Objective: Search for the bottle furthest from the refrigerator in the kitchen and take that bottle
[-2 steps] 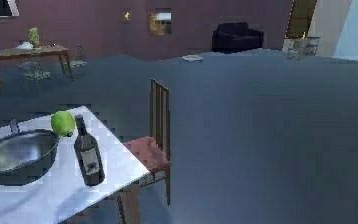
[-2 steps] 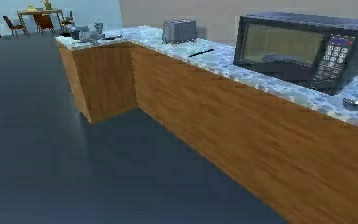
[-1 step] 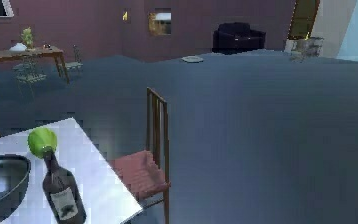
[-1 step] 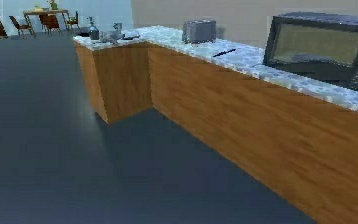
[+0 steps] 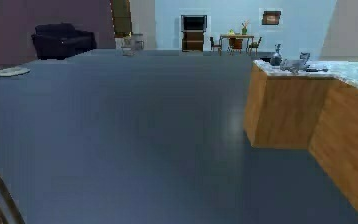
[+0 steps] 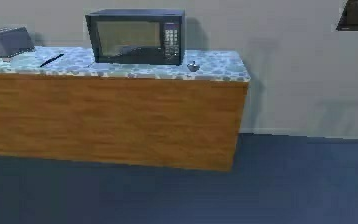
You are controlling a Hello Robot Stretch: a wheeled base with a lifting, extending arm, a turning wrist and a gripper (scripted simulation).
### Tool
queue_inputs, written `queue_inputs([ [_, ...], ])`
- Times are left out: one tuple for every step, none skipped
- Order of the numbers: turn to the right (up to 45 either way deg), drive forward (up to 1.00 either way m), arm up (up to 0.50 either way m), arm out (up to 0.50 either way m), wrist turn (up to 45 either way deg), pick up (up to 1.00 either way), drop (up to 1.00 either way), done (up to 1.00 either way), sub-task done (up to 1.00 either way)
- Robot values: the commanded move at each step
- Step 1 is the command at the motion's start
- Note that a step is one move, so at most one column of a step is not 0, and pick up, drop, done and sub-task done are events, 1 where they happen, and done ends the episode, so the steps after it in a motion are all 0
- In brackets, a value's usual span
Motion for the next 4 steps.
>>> queue_inputs([
  [45.0, 0.00, 0.00, 0.00, 0.0, 0.00, 0.00, 0.00, 0.00],
  [18.0, 0.00, 0.00, 0.00, 0.0, 0.00, 0.00, 0.00, 0.00],
  [0.0, 0.10, 0.00, 0.00, 0.0, 0.00, 0.00, 0.00, 0.00],
  [45.0, 0.00, 0.00, 0.00, 0.0, 0.00, 0.00, 0.00, 0.00],
])
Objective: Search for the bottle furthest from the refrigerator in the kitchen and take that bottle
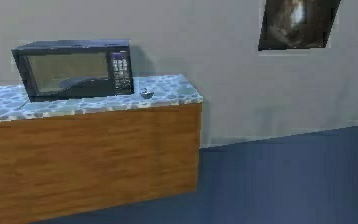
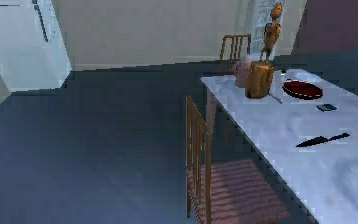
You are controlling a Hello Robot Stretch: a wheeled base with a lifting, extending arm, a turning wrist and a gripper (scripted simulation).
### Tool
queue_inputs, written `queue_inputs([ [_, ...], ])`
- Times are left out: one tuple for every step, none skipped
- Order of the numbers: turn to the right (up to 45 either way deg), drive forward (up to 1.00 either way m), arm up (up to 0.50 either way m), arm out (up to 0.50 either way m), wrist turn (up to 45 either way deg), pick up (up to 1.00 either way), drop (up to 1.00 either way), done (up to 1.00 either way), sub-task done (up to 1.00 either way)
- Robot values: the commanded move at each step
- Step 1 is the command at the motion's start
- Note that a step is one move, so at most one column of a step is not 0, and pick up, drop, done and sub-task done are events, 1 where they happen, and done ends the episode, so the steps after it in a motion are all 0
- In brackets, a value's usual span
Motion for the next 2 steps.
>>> queue_inputs([
  [27.0, 0.00, 0.00, 0.00, 0.0, 0.00, 0.00, 0.00, 0.00],
  [0.0, 0.15, 0.00, 0.00, 0.0, 0.00, 0.00, 0.00, 0.00],
])
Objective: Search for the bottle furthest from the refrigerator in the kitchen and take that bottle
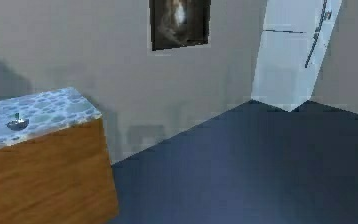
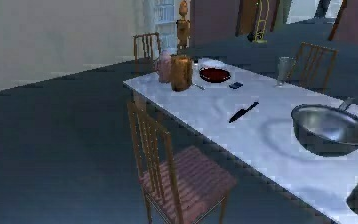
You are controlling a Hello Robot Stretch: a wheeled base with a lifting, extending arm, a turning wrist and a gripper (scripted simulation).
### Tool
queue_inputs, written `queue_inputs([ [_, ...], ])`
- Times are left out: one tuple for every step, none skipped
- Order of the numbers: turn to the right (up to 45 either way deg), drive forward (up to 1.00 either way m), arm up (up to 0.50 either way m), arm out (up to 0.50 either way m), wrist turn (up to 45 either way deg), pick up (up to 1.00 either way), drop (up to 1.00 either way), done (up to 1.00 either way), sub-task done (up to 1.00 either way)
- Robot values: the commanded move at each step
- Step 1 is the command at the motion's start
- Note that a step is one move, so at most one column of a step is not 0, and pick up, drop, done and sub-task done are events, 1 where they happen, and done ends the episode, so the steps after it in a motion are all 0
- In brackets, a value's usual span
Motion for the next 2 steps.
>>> queue_inputs([
  [45.0, 0.00, 0.00, 0.00, 0.0, 0.00, 0.00, 0.00, 0.00],
  [0.0, 0.00, 0.50, 0.00, 0.0, 0.00, 0.00, 0.00, 0.00],
])
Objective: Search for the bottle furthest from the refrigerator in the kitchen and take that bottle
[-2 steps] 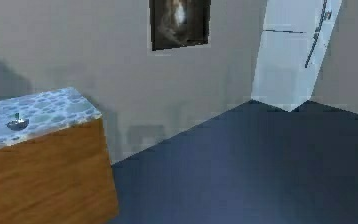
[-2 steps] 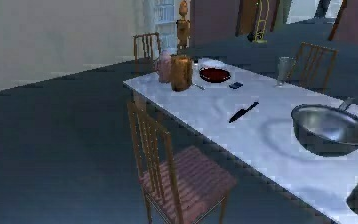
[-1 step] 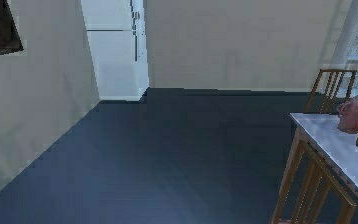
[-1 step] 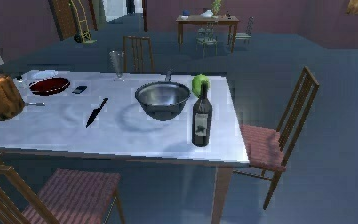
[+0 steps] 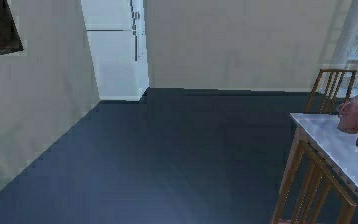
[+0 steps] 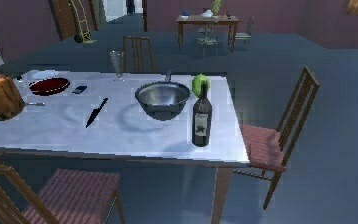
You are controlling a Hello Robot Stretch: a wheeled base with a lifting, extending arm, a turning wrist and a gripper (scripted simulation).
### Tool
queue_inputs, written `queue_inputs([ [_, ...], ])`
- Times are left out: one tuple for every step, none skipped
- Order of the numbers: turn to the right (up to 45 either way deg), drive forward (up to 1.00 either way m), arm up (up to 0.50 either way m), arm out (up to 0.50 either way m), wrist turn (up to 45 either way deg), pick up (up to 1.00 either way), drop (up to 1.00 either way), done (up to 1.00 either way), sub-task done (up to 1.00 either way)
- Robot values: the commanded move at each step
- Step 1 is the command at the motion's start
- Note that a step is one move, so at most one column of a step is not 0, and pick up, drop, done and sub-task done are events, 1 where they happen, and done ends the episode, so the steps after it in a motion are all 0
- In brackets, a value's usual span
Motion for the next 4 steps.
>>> queue_inputs([
  [0.0, 0.00, 0.36, 0.00, 0.0, 0.00, 0.00, 0.00, 0.00],
  [0.0, 0.00, 0.00, 0.50, 0.0, 0.00, 0.00, 0.00, 0.00],
  [0.0, 0.00, 0.00, 0.00, 45.0, 0.00, 0.00, 0.00, 0.00],
  [0.0, 0.00, 0.00, 0.00, 45.0, 0.00, 0.00, 0.00, 0.00],
])
